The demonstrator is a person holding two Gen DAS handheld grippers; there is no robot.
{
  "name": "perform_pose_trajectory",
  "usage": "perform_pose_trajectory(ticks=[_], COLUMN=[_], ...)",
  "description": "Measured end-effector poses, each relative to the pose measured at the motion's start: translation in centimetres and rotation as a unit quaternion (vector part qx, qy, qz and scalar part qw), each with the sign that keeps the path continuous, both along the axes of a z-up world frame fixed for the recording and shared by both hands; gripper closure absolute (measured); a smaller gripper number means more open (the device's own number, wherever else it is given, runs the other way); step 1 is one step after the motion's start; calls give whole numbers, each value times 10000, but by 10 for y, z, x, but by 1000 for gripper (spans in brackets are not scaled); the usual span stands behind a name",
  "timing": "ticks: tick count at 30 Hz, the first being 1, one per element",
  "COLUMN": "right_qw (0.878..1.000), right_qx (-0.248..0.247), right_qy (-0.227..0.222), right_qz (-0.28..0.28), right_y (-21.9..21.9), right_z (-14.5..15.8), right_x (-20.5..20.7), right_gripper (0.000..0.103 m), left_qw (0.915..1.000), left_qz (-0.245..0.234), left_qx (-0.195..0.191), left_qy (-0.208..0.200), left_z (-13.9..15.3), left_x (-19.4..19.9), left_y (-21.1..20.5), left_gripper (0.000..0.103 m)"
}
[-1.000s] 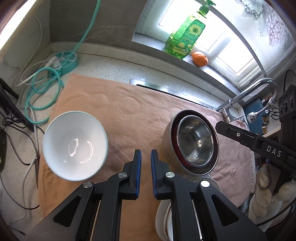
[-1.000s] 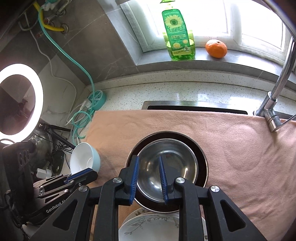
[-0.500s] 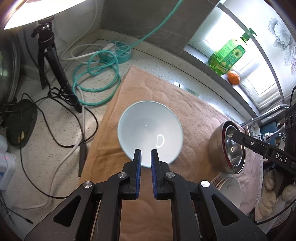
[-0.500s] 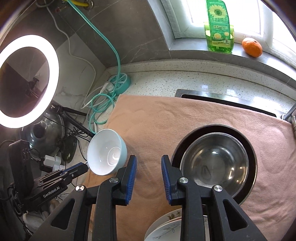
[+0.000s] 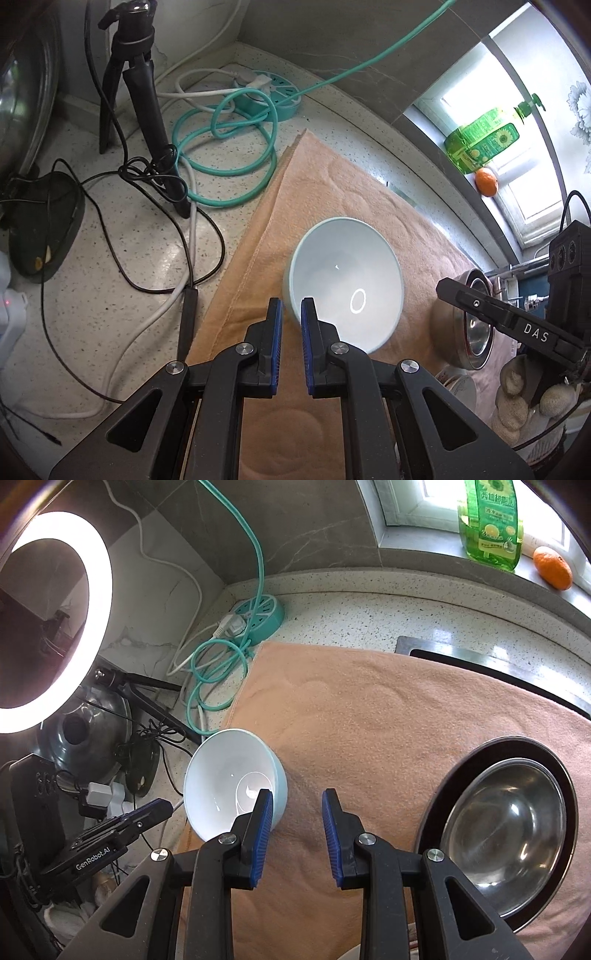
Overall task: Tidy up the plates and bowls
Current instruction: 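Move both tools to the teal-rimmed white bowl and grasp its rim, then lift the white bowl with both tools and carry it toward the nested steel bowls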
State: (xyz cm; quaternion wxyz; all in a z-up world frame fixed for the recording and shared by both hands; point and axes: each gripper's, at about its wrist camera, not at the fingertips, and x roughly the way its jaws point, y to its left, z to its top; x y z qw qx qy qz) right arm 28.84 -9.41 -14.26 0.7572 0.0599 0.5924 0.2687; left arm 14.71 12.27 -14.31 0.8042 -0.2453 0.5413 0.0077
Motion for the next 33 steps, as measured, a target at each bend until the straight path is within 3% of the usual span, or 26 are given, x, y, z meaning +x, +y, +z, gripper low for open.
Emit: perform_pose_trajectory(ticks=[12,23,33], right_qw=[9996,9993,9989], right_qx=[-61,-252,-246], right_qy=[287,252,346], right_qz=[63,131,202], right_y=[26,38,41], right_z=[-23,-35,-43], right_x=[12,13,11], right_gripper=[78,79,91], left_qw=[9999,9999,9999], left_qz=[2,-56,-123], left_qx=[-87,-50,-7], left_qy=[116,75,79], left_z=[-12,-15,-20], left_x=[15,17,20], left_y=[1,1,-4], left_gripper=[94,94,95])
